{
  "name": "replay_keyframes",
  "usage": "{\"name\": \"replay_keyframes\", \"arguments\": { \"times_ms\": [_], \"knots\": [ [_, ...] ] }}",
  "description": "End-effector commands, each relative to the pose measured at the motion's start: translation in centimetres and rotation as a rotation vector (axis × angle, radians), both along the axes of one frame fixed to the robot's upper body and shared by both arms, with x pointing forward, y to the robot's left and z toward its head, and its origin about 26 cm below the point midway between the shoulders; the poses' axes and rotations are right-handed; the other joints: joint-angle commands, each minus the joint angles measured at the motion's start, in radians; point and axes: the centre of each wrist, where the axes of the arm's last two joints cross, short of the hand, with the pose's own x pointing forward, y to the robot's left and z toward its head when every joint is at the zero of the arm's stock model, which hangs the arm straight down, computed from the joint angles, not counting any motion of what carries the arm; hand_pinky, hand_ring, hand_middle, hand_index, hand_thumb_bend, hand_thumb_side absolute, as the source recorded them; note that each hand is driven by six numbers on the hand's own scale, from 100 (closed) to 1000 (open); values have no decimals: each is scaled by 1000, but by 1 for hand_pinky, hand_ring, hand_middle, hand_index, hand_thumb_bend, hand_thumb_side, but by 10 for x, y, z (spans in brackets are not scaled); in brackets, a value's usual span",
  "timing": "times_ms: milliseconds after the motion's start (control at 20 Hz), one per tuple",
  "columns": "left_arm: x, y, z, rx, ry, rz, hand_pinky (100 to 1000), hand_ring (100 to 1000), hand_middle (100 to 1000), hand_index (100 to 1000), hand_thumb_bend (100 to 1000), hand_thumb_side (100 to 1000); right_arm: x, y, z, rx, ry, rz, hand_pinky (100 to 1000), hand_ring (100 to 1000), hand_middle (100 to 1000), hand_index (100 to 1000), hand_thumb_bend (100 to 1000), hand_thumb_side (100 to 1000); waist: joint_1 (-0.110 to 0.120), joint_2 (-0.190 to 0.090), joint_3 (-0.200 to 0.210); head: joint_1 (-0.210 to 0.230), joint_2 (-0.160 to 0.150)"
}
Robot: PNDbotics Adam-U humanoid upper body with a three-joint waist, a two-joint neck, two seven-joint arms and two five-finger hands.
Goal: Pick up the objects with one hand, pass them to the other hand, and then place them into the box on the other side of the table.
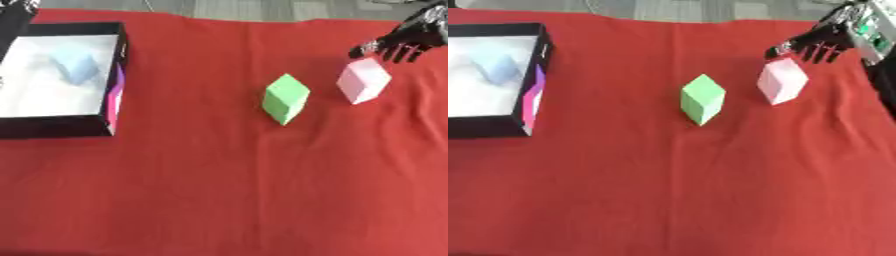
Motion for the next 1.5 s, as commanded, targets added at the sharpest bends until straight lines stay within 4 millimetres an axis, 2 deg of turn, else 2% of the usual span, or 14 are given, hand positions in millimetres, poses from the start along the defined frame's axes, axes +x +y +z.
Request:
{"name": "replay_keyframes", "arguments": {
  "times_ms": [50, 800, 1200, 1500],
  "knots": [
    [-3, 5, 12, 43, -22, 15, 720, 732, 611, 686, 157, 738, -3, -19, 16, -15, -24, -30, 908, 885, 814, 890, 596, 740, -10, -26, 0, 7, 6],
    [-3, 5, 9, 46, -9, 10, 721, 732, 607, 679, 143, 746, -4, -26, 13, -14, -8, -19, 906, 885, 814, 896, 564, 850, -10, -24, -2, 13, 6],
    [-3, 4, 9, 45, -7, 6, 721, 732, 604, 678, 142, 747, -7, -22, 16, -26, -29, -5, 904, 880, 807, 891, 582, 799, -12, -22, -3, 16, 6],
    [-3, 4, 8, 46, -2, 5, 721, 732, 602, 677, 142, 748, -12, -11, 19, -66, -44, -6, 906, 877, 805, 891, 589, 801, -13, -20, -2, 17, 6]
  ]
}}
